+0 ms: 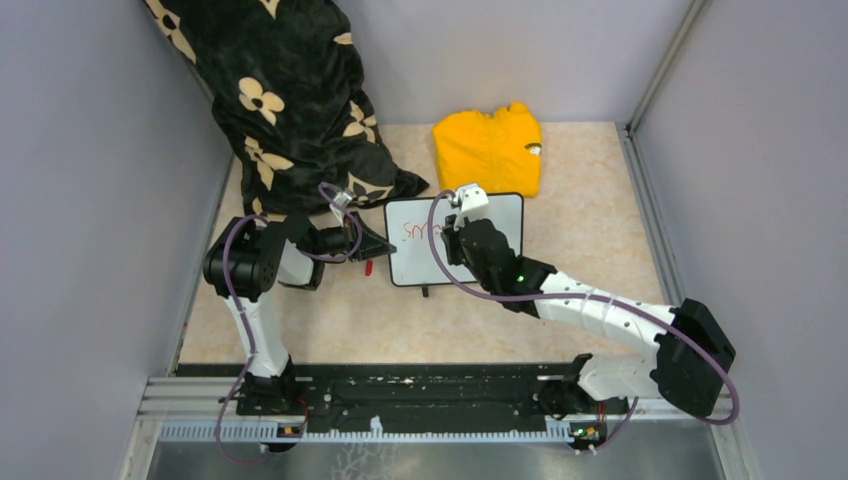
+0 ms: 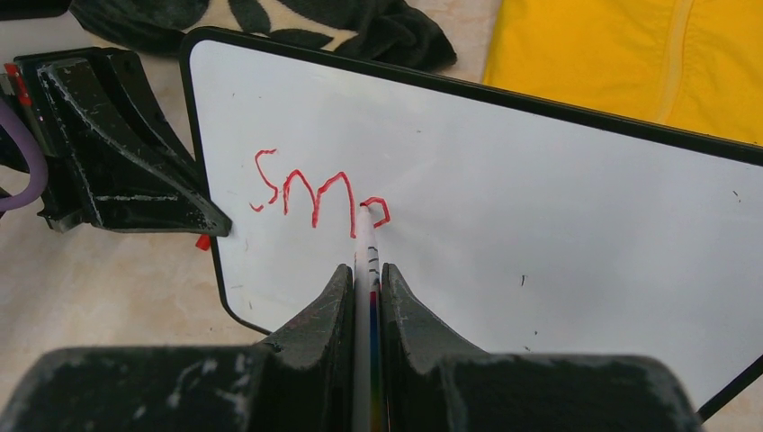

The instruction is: Write a sentence on the whiteboard

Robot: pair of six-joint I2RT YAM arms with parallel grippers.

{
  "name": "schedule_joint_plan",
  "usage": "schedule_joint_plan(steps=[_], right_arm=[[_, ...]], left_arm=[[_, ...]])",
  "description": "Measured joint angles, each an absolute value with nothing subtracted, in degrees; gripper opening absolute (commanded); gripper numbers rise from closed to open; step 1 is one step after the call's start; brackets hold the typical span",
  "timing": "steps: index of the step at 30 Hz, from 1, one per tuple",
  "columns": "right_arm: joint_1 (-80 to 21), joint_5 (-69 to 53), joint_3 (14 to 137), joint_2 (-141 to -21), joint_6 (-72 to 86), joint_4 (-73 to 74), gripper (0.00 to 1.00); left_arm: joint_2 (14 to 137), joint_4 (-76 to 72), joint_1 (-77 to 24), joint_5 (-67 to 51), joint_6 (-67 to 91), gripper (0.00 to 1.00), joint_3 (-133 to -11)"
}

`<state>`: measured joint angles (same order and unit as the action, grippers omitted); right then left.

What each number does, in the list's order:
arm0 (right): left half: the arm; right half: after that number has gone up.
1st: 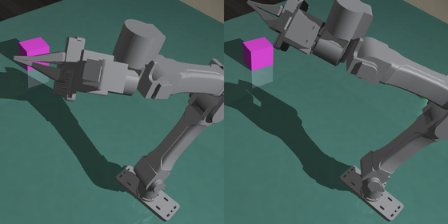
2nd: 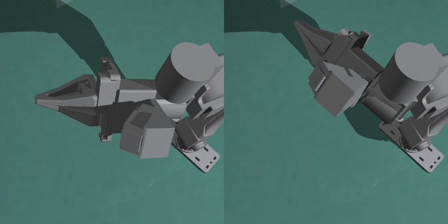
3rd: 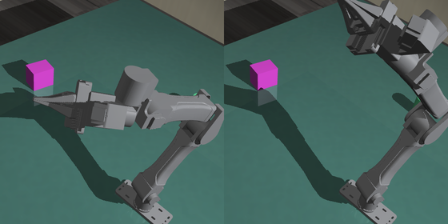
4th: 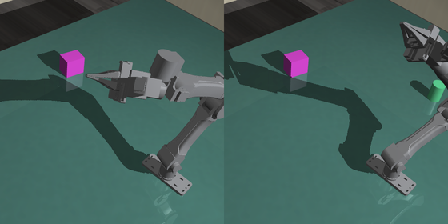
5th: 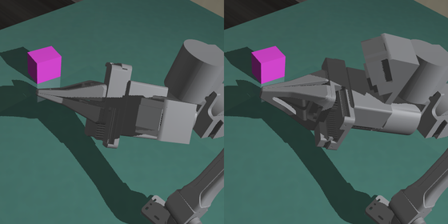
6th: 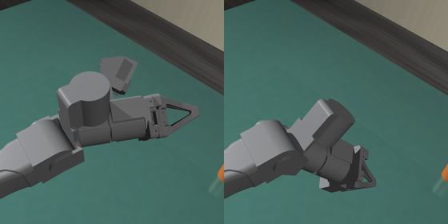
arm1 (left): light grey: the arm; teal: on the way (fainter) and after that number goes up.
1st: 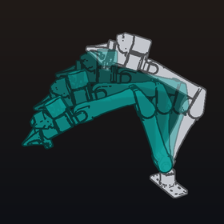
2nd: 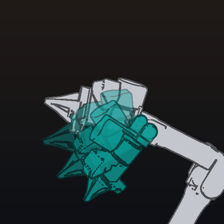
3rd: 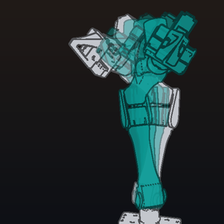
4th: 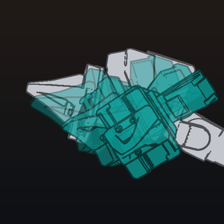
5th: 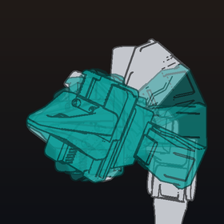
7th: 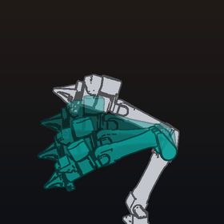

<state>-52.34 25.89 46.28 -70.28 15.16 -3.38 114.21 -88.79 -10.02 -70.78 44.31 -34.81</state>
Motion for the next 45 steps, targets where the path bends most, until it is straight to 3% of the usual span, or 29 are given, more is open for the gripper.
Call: schedule_joint_plan(steps=[45], right_arm=[[-51.94, 26.33, 43.66, -62.02, 16.10, -0.62, 0.00]], left_arm=[[114.21, -88.79, -10.02, -71.02, 44.05, 0.00, -34.81]])
